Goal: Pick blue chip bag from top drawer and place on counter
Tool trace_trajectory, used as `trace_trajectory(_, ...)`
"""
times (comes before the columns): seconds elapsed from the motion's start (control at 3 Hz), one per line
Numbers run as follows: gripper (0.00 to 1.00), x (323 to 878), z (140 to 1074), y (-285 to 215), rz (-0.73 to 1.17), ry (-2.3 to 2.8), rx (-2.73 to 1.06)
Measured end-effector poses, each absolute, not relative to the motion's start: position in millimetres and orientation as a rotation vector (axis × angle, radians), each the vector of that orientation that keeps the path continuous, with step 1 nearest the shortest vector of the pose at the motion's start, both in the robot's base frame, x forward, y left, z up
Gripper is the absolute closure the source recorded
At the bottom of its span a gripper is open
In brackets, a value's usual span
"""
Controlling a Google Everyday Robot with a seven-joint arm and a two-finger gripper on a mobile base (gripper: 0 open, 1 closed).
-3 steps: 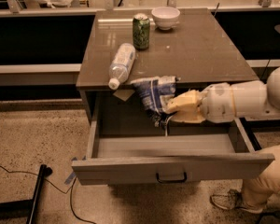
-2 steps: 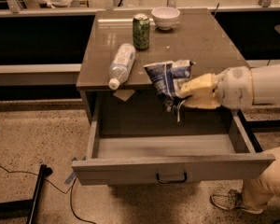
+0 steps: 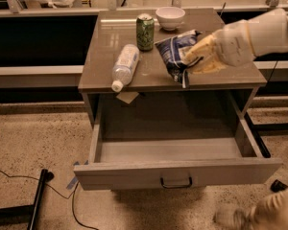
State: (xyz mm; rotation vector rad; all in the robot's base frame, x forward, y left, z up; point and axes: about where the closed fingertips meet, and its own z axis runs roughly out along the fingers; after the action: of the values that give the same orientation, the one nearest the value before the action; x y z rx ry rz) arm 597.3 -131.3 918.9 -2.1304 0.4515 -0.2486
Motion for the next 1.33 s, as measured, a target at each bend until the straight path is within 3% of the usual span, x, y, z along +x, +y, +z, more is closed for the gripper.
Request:
trace_trajectory(0.33,1.00,647,917,-120,-0.205,0.604,-2.189)
trace_trajectory(1.0,0.58,720,882,-91,-0.021,0.927,-2.218)
trace_trajectory(1.33,0.35,732,873,-110,-0.003,1.063,-2.209)
